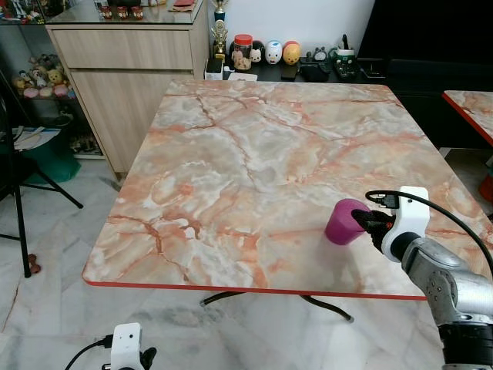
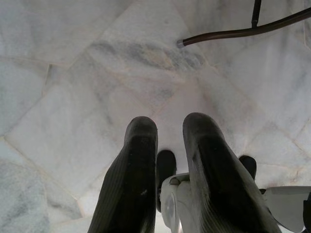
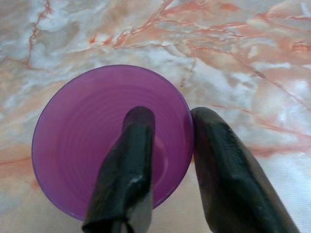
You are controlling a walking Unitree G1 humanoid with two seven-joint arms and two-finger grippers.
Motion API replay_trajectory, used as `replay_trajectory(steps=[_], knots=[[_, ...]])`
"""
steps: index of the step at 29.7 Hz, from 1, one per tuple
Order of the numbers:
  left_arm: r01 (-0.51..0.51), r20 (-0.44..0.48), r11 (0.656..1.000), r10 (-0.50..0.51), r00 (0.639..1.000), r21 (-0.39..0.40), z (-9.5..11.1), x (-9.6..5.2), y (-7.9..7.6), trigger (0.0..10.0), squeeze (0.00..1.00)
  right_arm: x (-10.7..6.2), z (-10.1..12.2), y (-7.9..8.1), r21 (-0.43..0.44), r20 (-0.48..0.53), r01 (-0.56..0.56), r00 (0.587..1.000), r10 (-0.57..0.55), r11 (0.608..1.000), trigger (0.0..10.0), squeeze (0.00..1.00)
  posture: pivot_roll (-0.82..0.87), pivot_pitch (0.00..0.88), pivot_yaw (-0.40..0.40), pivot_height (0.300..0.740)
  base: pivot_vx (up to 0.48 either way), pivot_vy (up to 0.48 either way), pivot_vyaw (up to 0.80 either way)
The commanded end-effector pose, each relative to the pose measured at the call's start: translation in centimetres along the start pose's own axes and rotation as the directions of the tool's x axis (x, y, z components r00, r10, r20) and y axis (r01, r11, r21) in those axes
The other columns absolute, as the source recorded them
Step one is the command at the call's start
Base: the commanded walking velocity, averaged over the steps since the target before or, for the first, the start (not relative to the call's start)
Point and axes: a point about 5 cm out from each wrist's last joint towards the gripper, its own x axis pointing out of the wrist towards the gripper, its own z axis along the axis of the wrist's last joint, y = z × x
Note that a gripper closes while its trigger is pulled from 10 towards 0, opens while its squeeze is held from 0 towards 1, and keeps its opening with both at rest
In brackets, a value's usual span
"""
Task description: Setting the table
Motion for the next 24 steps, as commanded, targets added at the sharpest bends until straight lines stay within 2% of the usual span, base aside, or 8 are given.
replay_trajectory(steps=[1, 9, 16, 17, 18, 19, 22, 24], knots=[[0.006, -0.033, 1.000, -0.006, 0.999, 0.009, -0.6, -0.1, -0.1, 10.0, 0.00, 0.1, -0.1, 0.3, -0.012, -0.008, 0.002, 1.000, -0.002, 1.000, 0.0, 0.00, 0.03, 0.000, -0.029, 0.740, 0.000, 0.000, 0.00], [0.002, -0.033, 1.000, -0.002, 0.999, 0.012, -0.6, -0.1, 0.0, 10.0, 0.00, 0.3, 0.2, 0.6, -0.009, 0.015, 0.004, 1.000, -0.004, 1.000, 0.0, 0.00, 0.03, 0.000, -0.029, 0.740, 0.000, 0.000, 0.00], [-0.006, -0.035, 1.000, 0.006, 0.999, 0.021, -0.7, -0.1, 0.1, 10.0, 0.00, 0.5, 1.9, 1.9, -0.002, 0.145, -0.024, 0.989, 0.024, 1.000, 0.0, 0.00, 0.03, 0.000, -0.031, 0.740, 0.000, 0.000, 0.00], [-0.006, -0.035, 1.000, 0.007, 0.999, 0.022, -0.7, -0.1, 0.0, 10.0, 0.00, 0.5, 2.2, 2.1, -0.005, 0.166, -0.026, 0.986, 0.026, 1.000, 3.6, 0.00, 0.03, 0.000, -0.031, 0.740, 0.000, 0.000, 0.00], [-0.006, -0.035, 1.000, 0.007, 0.999, 0.023, -0.7, -0.1, 0.0, 10.0, 0.00, 0.5, 2.3, 2.2, -0.007, 0.180, -0.026, 0.983, 0.027, 1.000, 3.6, 0.00, 0.03, 0.000, -0.031, 0.740, 0.000, 0.000, 0.00], [-0.007, -0.035, 1.000, 0.008, 0.999, 0.024, -0.7, -0.1, 0.0, 10.0, 0.00, 0.5, 2.9, 2.4, 0.007, 0.230, -0.025, 0.973, 0.022, 1.000, 10.0, 0.00, 0.03, 0.000, -0.031, 0.740, 0.000, 0.000, 0.00], [-0.008, -0.035, 1.000, 0.009, 0.999, 0.026, -0.7, -0.1, 0.0, 10.0, 0.00, 0.3, 3.7, 2.6, 0.020, 0.292, -0.012, 0.956, 0.005, 1.000, 10.0, 0.00, 0.03, 0.000, -0.031, 0.740, 0.000, 0.000, 0.00], [-0.011, -0.035, 0.999, 0.012, 0.999, 0.030, -0.7, -0.1, 0.0, 10.0, 0.00, 0.0, 4.8, 3.0, -0.008, 0.375, 0.000, 0.927, 0.003, 1.000, 10.0, 0.00, 0.03, 0.000, -0.030, 0.740, 0.000, 0.000, 0.00]])
